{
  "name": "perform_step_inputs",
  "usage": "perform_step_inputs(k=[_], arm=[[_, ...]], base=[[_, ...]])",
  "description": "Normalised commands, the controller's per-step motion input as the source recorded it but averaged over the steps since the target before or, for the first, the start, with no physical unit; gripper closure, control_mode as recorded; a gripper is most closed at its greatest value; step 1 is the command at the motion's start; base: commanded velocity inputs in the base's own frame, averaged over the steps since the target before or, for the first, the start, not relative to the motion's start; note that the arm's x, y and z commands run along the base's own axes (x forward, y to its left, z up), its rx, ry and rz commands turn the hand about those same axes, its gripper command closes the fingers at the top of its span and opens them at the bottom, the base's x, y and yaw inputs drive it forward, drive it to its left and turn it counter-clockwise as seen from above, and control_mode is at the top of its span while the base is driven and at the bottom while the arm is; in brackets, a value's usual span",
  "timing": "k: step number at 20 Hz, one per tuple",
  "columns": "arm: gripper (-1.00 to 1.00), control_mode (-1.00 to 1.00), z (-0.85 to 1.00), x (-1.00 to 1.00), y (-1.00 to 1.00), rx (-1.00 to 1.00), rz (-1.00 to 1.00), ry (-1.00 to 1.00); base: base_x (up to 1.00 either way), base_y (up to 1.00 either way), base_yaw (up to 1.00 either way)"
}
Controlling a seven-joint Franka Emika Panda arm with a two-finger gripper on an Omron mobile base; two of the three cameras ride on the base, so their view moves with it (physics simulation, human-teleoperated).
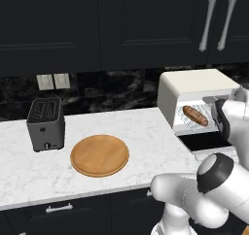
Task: Pick up the kebab skewer and baguette bread, and place them inside the toaster oven. Close the toaster oven door and start by setting the timer.
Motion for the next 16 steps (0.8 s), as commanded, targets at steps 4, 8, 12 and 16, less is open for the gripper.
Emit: perform_step_inputs(k=[4, 8, 12, 16], arm=[[-1.0, -1.0, -0.47, -0.15, 0.0, 0.0, -0.02, 0.03], [-1.0, -1.0, -0.32, 0.04, 0.15, 0.0, 0.0, 0.0], [-1.0, -1.0, -0.18, 0.29, 0.14, 0.0, 0.0, 0.0], [-1.0, -1.0, 0.0, 0.36, -0.05, 0.04, 0.0, 0.03]], base=[[0.0, 0.0, 0.0], [0.0, 0.0, 0.0], [0.0, 0.0, 0.0], [0.0, 0.0, 0.0]])
